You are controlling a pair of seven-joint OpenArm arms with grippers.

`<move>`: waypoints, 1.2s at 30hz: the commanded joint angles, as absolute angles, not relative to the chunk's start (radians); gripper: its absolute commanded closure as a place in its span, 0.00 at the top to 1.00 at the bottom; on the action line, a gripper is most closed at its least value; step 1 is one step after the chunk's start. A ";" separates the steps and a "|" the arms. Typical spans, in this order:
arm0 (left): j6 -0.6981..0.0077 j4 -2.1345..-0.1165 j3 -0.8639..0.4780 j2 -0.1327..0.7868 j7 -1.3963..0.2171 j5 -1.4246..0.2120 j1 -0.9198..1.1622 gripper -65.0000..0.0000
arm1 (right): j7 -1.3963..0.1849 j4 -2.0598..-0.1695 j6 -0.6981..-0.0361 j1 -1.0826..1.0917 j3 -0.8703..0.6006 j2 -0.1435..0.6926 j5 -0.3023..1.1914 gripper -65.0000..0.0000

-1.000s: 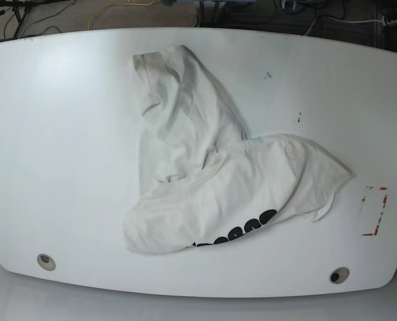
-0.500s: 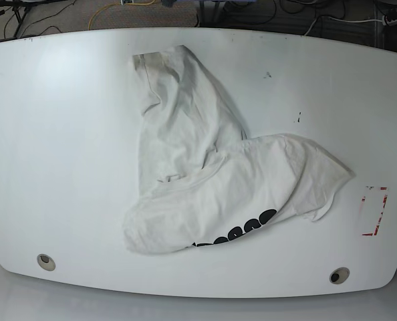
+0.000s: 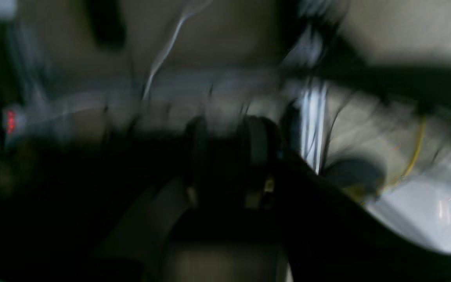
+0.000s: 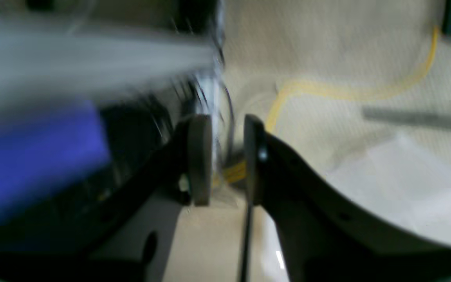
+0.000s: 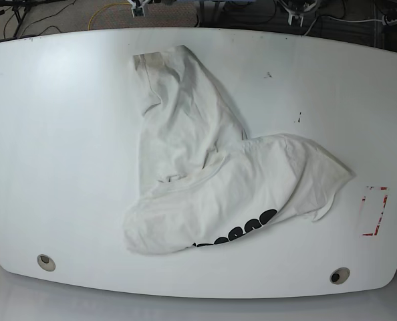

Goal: Layout the t-shirt on the table in an organized manner, then fold the t-shirt properly

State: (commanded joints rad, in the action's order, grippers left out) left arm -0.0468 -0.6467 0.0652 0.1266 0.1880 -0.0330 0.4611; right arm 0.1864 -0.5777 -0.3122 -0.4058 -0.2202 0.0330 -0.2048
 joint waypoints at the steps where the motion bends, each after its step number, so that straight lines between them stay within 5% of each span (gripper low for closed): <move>1: -0.047 -0.647 0.064 0.127 0.189 -0.033 0.463 0.21 | 0.186 -0.578 -0.312 -0.406 -0.220 0.033 -0.205 0.21; 19: -0.048 -0.651 0.064 0.128 0.191 -0.035 0.466 0.21 | 0.200 -0.582 -0.312 -0.410 -0.222 0.015 -0.205 0.20; 25: -0.048 -0.765 0.062 0.128 0.248 -0.035 0.536 0.21 | 0.220 -0.685 -0.308 -0.476 -0.222 0.010 -0.205 0.10; 36: -0.048 -0.926 0.064 0.142 0.257 -0.035 0.651 0.21 | 0.206 -0.868 -0.308 -0.599 -0.222 -0.016 -0.203 0.11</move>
State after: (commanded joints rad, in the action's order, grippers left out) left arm -0.0483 -0.9260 0.0637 0.1419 0.2570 -0.0345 0.6513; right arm 0.2064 -0.8677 -0.3076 -0.5992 -0.2217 -0.0161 -0.2033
